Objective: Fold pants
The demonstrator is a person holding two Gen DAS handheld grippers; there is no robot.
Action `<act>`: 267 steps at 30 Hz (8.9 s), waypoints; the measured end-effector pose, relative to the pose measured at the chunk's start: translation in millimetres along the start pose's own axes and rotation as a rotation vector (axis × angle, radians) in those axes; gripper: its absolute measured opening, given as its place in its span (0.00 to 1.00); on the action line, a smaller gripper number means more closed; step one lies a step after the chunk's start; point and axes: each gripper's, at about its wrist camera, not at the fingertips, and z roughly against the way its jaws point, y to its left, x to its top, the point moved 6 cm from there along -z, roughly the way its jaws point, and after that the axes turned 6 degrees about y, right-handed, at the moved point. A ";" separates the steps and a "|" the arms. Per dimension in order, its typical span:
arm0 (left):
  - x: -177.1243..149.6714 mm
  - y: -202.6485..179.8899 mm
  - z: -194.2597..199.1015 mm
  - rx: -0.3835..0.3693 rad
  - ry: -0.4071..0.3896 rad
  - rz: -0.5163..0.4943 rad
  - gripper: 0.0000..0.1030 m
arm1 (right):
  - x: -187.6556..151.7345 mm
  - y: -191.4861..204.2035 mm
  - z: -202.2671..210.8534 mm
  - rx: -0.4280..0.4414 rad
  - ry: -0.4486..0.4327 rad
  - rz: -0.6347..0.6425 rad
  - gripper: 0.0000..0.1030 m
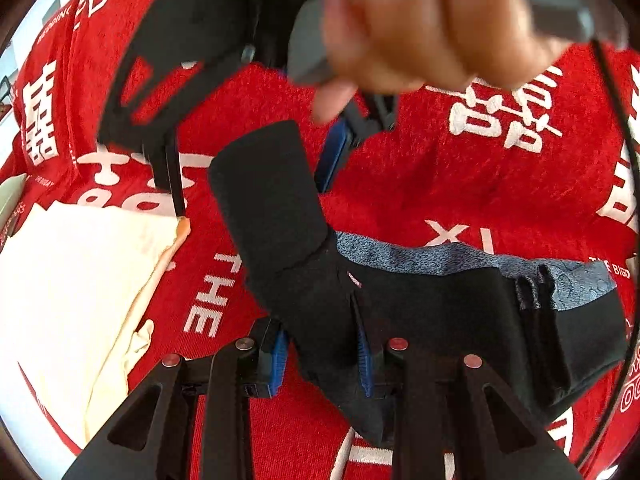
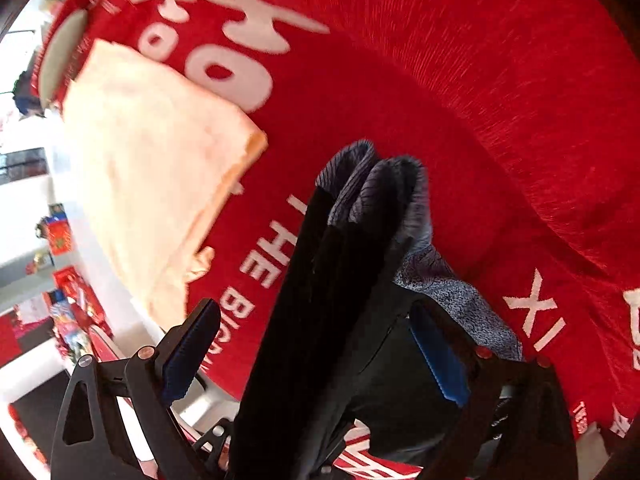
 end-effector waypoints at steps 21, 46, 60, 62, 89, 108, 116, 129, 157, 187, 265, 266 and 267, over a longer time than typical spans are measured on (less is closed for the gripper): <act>21.8 -120.5 74.4 -0.176 -0.109 -0.203 0.29 | -140.7 -115.2 101.2 0.306 -0.432 -0.120 0.16; -91.1 -356.9 43.0 -0.241 0.087 -0.687 0.29 | -368.7 -351.8 -4.7 0.531 -0.685 -0.577 0.16; -84.5 -329.0 56.2 -0.265 0.169 -0.626 0.65 | -387.9 -357.8 -32.6 0.395 -0.652 -0.626 0.38; -81.1 -318.4 60.9 -0.264 0.174 -0.611 0.65 | -390.5 -353.0 -31.9 0.349 -0.648 -0.636 0.42; -47.7 -174.2 -27.1 -0.074 0.332 -0.187 0.76 | -414.9 -301.7 -54.2 -0.003 -0.640 -0.722 0.22; -47.3 -179.2 -30.8 0.048 0.302 -0.225 0.89 | -418.1 -365.8 -8.4 0.322 -1.002 -0.806 0.22; -47.9 -177.5 -30.1 0.036 0.307 -0.193 0.89 | -364.5 -378.5 -23.4 0.346 -0.889 -0.746 0.05; -45.1 -179.6 -30.5 0.041 0.334 -0.228 0.89 | -409.4 -322.9 -38.3 0.145 -0.748 -0.734 0.27; -29.6 -162.8 -30.3 -0.062 0.337 -0.233 0.97 | -436.5 -317.0 -37.5 0.065 -0.745 -0.664 0.65; -24.9 -185.8 -91.6 -0.607 0.602 -0.137 0.81 | -376.0 -379.9 -78.6 0.702 -0.661 -0.540 0.55; -103.6 -148.9 175.3 -0.027 0.376 -0.379 0.98 | -532.9 -142.0 13.1 -0.074 -0.556 -0.856 1.00; -103.8 -148.8 176.3 -0.028 0.376 -0.378 0.98 | -533.0 -139.7 12.5 -0.085 -0.547 -0.855 1.00; -102.7 -147.5 177.6 -0.028 0.374 -0.372 0.98 | -533.1 -138.4 12.4 -0.095 -0.542 -0.855 1.00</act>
